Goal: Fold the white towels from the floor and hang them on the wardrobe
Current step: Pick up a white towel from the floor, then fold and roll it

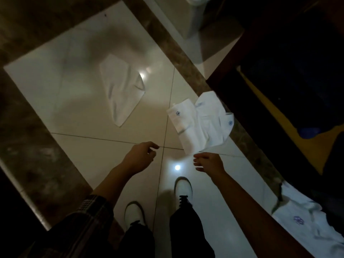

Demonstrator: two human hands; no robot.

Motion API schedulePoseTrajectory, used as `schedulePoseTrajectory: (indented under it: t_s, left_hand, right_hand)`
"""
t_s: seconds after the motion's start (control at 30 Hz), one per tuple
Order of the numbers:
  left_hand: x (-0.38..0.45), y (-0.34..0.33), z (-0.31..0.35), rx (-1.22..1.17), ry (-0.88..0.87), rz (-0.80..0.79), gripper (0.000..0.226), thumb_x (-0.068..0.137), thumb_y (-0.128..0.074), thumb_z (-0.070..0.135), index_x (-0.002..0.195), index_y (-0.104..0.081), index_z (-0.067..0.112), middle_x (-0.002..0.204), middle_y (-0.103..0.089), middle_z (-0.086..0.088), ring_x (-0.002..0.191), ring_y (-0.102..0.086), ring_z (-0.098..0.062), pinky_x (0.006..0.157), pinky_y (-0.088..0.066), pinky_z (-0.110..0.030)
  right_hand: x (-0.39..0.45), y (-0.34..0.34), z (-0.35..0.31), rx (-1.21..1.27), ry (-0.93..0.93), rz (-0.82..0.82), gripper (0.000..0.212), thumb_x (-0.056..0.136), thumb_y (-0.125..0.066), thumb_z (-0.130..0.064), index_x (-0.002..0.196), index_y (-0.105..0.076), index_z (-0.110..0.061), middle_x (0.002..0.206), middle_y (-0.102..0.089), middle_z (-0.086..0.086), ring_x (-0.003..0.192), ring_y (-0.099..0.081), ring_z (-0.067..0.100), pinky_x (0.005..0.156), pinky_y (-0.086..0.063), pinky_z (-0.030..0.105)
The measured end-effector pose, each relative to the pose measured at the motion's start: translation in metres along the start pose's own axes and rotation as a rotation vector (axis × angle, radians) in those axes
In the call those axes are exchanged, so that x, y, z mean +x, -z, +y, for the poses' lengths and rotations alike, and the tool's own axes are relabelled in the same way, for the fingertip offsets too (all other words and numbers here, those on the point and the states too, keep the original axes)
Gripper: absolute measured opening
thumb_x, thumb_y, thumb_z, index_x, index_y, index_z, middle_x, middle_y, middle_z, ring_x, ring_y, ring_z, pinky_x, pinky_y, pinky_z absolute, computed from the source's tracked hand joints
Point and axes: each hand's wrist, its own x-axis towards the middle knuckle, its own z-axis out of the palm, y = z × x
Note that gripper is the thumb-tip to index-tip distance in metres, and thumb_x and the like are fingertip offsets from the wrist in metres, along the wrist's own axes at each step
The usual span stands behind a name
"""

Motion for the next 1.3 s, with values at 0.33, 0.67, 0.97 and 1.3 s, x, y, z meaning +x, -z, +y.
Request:
schedulePoseTrajectory:
  t_s: [0.33, 0.67, 0.97, 1.3]
  left_hand:
    - [0.134, -0.102, -0.085, -0.149, 0.065, 0.054, 0.026, 0.096, -0.048, 0.011, 0.119, -0.060, 0.011, 0.105, -0.066, -0.008, 0.082, -0.063, -0.014, 0.073, -0.044, -0.022]
    - [0.170, -0.153, -0.130, -0.363, 0.061, 0.130, 0.023, 0.095, -0.047, 0.007, 0.109, -0.063, 0.015, 0.093, -0.066, -0.002, 0.075, -0.064, -0.006, 0.068, -0.048, -0.013]
    - [0.156, -0.166, -0.130, -0.430, 0.021, 0.160, 0.023, 0.097, -0.045, 0.007, 0.111, -0.062, 0.015, 0.095, -0.067, -0.001, 0.078, -0.064, -0.008, 0.067, -0.049, -0.014]
    - [0.026, -0.102, -0.057, -0.154, -0.087, 0.058, 0.029, 0.097, -0.048, 0.013, 0.124, -0.057, 0.022, 0.114, -0.061, 0.004, 0.096, -0.058, -0.010, 0.086, -0.050, -0.028]
  right_hand:
    - [0.158, -0.067, 0.106, -0.463, 0.054, 0.018, 0.036, 0.094, -0.048, -0.005, 0.127, -0.058, 0.002, 0.132, -0.057, 0.017, 0.122, -0.052, 0.032, 0.099, -0.041, 0.031]
    - [0.242, -0.111, 0.150, -0.827, 0.361, 0.342, 0.037, 0.087, -0.055, -0.007, 0.123, -0.048, -0.001, 0.122, -0.047, 0.018, 0.102, -0.052, 0.034, 0.075, -0.043, 0.035]
    - [0.251, -0.103, 0.140, -0.940, 0.374, 0.501, 0.024, 0.096, -0.037, 0.000, 0.117, -0.048, 0.001, 0.112, -0.059, 0.021, 0.099, -0.060, 0.037, 0.081, -0.044, 0.041]
    - [0.090, -0.040, 0.042, -0.232, 0.539, 0.374, 0.031, 0.092, -0.054, -0.029, 0.069, -0.059, -0.008, 0.065, -0.054, 0.005, 0.065, -0.050, 0.017, 0.056, -0.035, 0.016]
